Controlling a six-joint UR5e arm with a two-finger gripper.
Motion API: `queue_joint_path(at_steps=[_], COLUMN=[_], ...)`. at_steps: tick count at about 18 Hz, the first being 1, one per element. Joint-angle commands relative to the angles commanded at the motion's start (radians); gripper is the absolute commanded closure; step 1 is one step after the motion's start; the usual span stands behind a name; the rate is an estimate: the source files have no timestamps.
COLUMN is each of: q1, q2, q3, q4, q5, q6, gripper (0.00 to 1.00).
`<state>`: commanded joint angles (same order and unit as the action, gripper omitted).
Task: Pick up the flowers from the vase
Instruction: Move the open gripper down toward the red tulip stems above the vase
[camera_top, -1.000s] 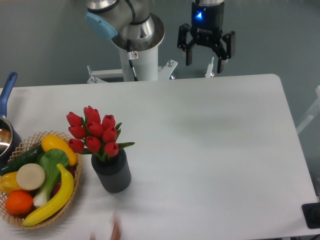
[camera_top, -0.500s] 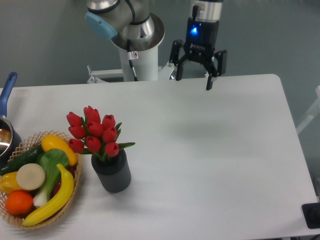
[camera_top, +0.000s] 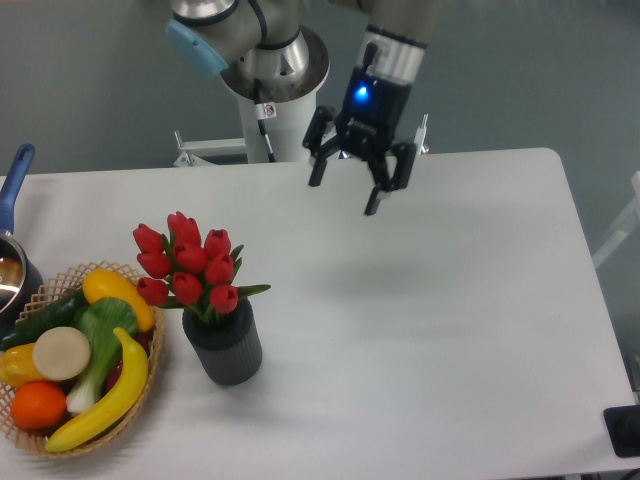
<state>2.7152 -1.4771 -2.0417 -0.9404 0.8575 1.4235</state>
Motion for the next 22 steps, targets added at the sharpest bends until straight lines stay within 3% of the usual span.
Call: queue_joint_path(at_steps=[4, 12, 16, 22], q1=[-0.046, -0.068, -0.124, -0.153], q2=[-0.038, -0.084, -0.146, -0.164], q3=[0.003, 0.009, 0.003, 0.017], q4=[0.029, 0.044, 0.137, 0.141], q5=[-0.009, -0.178, -0.166, -0.166], q6=[-0.027, -0.147, -0.141, -0.138], gripper=[0.0, 0.0, 0.0, 0.0])
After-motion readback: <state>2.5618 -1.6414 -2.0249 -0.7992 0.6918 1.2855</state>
